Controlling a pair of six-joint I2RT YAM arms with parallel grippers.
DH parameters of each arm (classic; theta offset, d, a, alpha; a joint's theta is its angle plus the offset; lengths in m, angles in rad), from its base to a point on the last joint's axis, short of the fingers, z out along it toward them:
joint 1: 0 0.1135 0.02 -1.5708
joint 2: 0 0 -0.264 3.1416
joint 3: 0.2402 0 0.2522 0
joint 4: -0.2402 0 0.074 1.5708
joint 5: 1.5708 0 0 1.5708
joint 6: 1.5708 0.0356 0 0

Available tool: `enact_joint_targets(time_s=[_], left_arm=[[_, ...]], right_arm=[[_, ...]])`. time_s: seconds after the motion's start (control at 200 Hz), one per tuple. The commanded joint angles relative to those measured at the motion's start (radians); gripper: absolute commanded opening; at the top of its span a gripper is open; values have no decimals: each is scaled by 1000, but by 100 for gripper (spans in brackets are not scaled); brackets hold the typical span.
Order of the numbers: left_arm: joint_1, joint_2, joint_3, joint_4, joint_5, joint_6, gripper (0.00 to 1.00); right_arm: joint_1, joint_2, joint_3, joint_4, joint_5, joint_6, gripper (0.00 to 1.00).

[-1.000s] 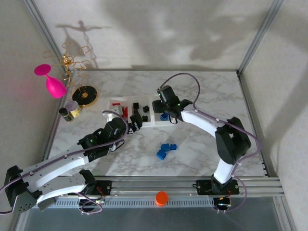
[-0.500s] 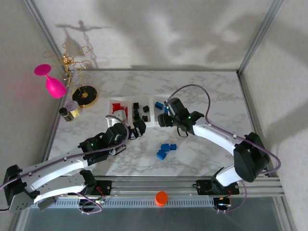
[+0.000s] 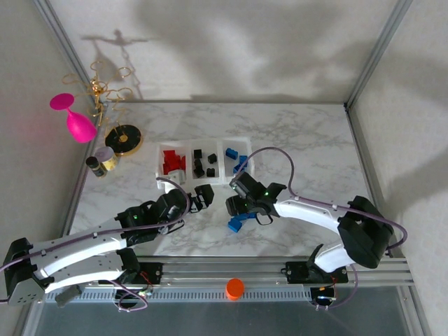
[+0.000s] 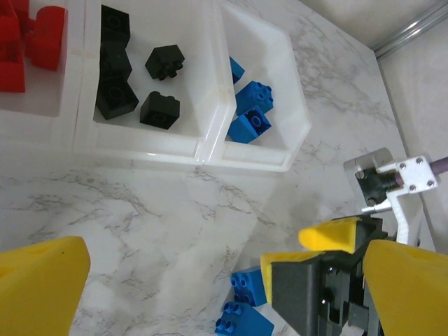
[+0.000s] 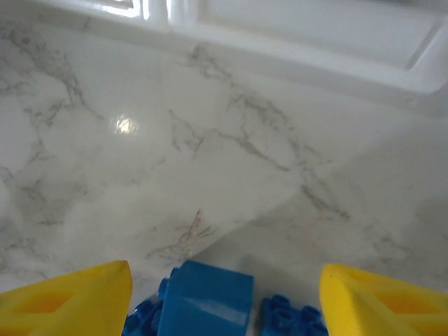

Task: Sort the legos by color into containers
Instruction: Pick up the lego from the bottom-center of the table.

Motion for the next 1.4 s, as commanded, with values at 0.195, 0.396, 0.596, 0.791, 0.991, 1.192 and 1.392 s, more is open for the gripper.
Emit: enact_joint_targets(time_s=[0.195,0.396,0.596,0.791,0.991,1.192,1.392], left_arm=[[-9,-21,-22,-54,-51,-48,100],[-10,-29,-32,-56,-57,-56,100],[-11,-38,-29,-67,-67,-52,100],[-9,-49,-34,-67,-74,-48,100],[-10,-56,-37,-69,-76,-46,100],[-11,-64,-34,-63,-83,-40,100],[-9,-56,-14,-53,-111,-27,100]], right_arm=[[51,98,15,-15,48,49,65],[65,126,31,-27,67,52,60],[88,156,56,-45,92,52,56],[99,176,77,-65,126,52,51],[100,160,84,-57,135,50,44],[98,122,102,-55,146,43,43],[79,83,165,-76,216,3,43]])
